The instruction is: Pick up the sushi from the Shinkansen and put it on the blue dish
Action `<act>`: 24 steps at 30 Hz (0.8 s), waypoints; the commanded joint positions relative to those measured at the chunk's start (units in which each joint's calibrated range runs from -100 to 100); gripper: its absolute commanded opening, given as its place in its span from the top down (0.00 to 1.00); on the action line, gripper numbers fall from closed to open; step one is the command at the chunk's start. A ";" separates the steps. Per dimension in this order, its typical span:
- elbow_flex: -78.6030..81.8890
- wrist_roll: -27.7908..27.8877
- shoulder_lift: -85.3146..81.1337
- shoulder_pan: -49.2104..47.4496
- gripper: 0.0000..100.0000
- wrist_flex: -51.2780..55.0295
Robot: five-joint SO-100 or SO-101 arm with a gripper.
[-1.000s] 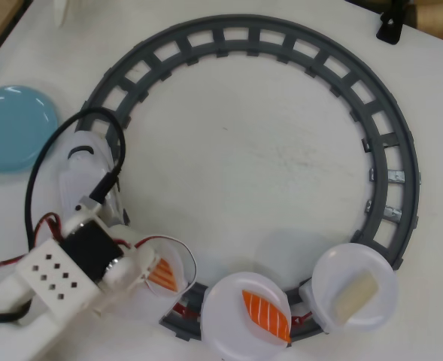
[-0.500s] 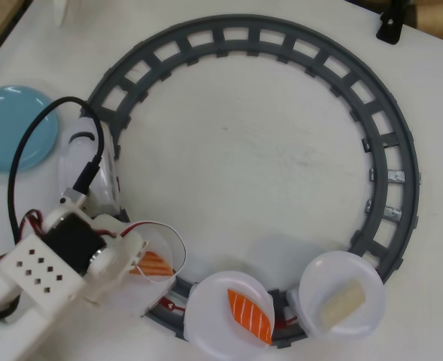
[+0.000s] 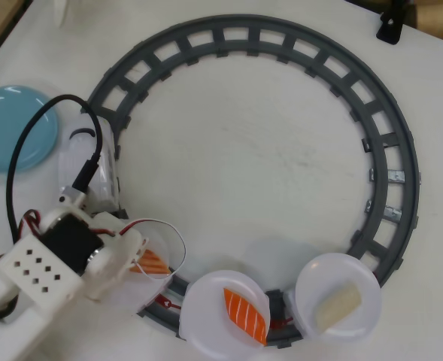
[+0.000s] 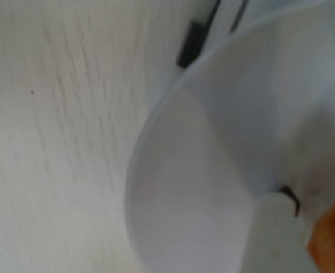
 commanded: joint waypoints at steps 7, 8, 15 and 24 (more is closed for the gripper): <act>-4.65 -0.04 -0.52 -0.26 0.89 2.84; -5.37 -0.04 -0.52 -0.26 0.89 3.43; -15.74 -0.41 -0.52 -5.01 0.89 9.97; -23.50 -0.62 0.31 -15.04 0.89 12.69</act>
